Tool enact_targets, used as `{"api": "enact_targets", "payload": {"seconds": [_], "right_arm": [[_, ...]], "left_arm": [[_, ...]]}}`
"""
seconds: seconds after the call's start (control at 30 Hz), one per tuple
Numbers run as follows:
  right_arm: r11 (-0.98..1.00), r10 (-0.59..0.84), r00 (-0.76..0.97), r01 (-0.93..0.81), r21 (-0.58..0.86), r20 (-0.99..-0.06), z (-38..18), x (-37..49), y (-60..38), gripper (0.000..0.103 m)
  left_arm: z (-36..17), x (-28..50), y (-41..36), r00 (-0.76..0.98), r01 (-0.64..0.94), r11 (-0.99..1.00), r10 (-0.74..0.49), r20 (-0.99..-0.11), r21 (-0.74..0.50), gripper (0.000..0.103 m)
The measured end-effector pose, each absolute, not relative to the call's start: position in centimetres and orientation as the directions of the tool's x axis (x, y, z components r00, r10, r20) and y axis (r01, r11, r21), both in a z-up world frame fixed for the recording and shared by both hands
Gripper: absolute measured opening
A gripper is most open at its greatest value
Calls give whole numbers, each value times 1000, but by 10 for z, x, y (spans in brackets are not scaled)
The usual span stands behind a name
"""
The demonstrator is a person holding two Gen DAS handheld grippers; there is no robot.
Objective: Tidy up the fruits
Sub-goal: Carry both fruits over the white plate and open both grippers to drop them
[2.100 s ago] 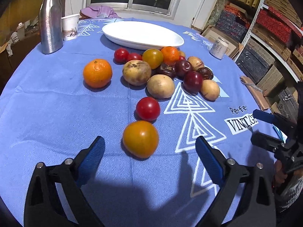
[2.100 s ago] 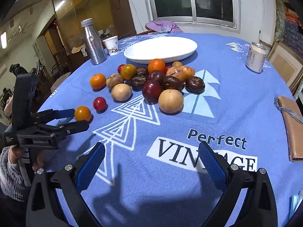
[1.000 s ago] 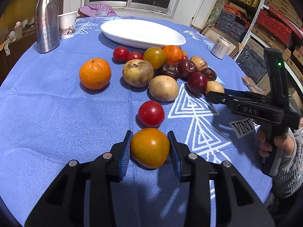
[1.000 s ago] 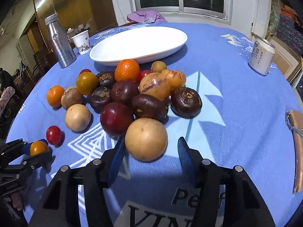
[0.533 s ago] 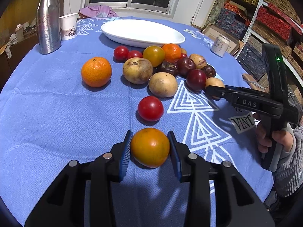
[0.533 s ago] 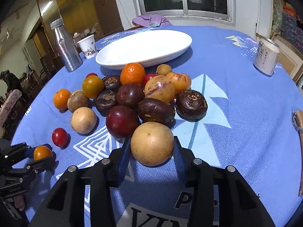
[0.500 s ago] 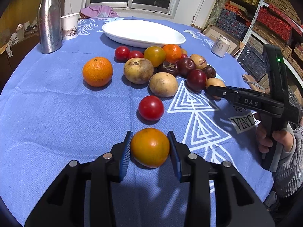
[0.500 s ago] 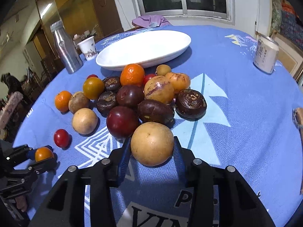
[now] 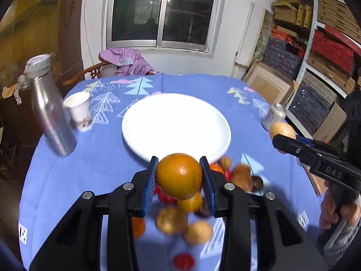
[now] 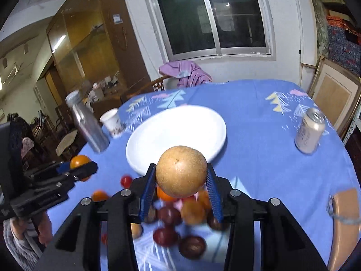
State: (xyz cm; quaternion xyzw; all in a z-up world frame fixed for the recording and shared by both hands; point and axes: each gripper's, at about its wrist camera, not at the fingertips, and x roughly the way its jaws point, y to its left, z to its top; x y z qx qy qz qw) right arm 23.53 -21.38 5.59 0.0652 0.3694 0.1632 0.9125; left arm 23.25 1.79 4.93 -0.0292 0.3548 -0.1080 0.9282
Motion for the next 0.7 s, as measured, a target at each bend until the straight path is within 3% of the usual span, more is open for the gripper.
{"api": "enact_targets", "payload": {"seconds": [0.23,0.47,0.57,0.67,0.7], "right_arm": [[938,347,571,-210,277,-744,-2,332,-181,44],[948,310,529,-241,210,-790,-33,348,-160,46],[949,302,543,-249,193,-784,-30,346,-159,52],[946,311,553,-259,196,-773,-17,339,-163,65],[942,325,556,-262,210,-765,-12,338,-166,69]], "left_arm": [[-3,328,22,641,103,980,-196,-742,-170,37],[-34,345,25,596,105,979,-202,-777,-174,37],[-39,347,29,583,93,977,-209,-786,-191,38],[-32,341,34,609,85,974,-216,-764,-208,59],[-26,337,35,624,78,977,-203,-755,-199,74]]}}
